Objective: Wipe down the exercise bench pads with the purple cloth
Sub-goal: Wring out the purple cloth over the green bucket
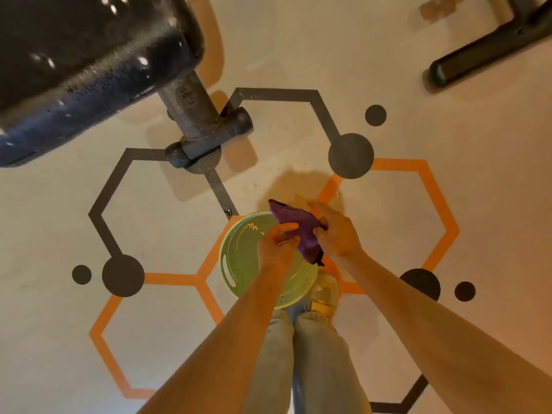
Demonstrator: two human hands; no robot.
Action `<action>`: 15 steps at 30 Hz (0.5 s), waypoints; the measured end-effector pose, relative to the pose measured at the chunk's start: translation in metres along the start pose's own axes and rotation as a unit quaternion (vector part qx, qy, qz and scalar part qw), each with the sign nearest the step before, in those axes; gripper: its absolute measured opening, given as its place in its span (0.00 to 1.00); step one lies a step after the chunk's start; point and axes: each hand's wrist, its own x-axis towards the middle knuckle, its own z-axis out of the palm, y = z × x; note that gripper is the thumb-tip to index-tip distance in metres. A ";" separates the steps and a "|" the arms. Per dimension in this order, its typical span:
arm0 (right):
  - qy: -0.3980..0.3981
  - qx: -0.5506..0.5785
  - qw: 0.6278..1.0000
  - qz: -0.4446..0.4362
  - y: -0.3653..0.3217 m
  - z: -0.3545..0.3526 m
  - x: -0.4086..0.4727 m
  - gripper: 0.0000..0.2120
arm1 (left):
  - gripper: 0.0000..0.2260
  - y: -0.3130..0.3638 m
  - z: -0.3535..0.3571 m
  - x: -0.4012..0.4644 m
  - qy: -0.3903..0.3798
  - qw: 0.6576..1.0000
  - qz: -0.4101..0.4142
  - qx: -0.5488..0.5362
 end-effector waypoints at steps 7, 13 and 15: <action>0.014 -0.032 0.998 -0.043 -0.060 -0.059 -0.062 0.23 | 0.21 0.069 -0.020 -0.063 -0.023 0.981 0.148 0.126; 0.087 -0.099 0.989 -0.072 -0.125 -0.119 -0.140 0.12 | 0.12 0.132 -0.043 -0.156 -0.049 0.944 0.255 0.204; 0.098 -0.040 0.993 -0.055 -0.144 -0.140 -0.168 0.13 | 0.16 0.152 -0.048 -0.189 -0.086 0.954 0.235 0.168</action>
